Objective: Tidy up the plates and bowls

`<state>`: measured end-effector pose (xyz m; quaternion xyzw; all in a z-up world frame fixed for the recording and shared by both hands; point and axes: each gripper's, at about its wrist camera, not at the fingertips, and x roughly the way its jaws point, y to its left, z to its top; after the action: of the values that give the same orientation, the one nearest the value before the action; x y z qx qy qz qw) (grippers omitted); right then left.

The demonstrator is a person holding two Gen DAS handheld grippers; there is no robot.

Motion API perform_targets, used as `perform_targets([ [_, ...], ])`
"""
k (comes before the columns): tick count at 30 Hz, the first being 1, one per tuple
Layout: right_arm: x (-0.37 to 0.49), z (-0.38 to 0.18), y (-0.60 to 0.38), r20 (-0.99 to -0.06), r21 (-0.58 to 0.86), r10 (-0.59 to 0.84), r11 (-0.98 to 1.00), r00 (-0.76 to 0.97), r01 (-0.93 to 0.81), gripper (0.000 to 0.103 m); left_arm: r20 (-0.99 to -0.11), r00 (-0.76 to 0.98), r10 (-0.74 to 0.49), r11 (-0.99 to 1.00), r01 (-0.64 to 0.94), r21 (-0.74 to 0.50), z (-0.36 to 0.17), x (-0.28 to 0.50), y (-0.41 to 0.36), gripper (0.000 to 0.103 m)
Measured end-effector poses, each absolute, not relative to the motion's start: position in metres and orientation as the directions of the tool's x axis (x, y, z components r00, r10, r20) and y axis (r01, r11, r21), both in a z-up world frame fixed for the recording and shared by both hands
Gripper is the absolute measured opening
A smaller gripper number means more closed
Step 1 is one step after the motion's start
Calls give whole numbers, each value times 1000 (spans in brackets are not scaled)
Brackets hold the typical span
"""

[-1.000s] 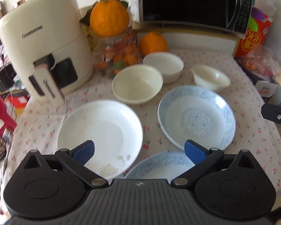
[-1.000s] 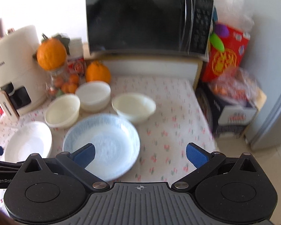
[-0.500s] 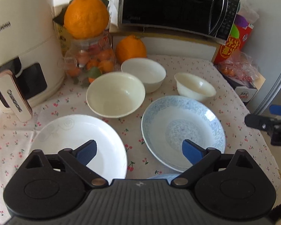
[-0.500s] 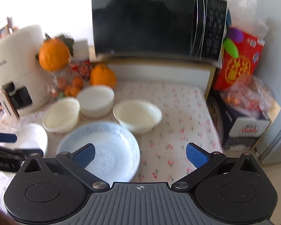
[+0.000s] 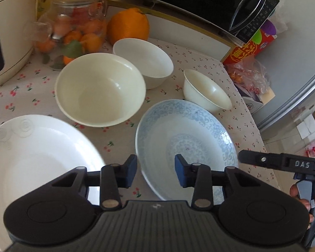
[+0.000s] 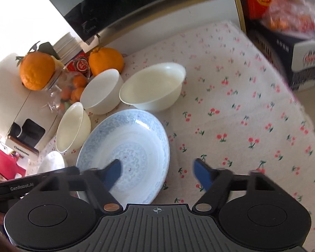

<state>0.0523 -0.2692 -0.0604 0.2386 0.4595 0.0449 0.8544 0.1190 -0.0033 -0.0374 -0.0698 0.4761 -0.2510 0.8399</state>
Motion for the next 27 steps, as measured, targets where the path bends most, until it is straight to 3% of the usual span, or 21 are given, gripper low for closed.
perform_targets([
  [4,61,-75,-262,-801,401,261,902,539,160,36,-792,457,-404,898,362,-249,-43,123,-17,31],
  [8,65,-88,-255,-818,385,260,910,513,154,11,-811,461,-361,907,376,-191,-52,122,-24,16],
  [12,64,-85,-255,-817,380,256,913,516,149,12,-814,463,-352,906,385,-173,-50,121,-22,9],
  [27,67,-82,-290,-806,386,216,897,552,213,10,-805,419,-420,863,459,-212,-54,106,-40,11],
])
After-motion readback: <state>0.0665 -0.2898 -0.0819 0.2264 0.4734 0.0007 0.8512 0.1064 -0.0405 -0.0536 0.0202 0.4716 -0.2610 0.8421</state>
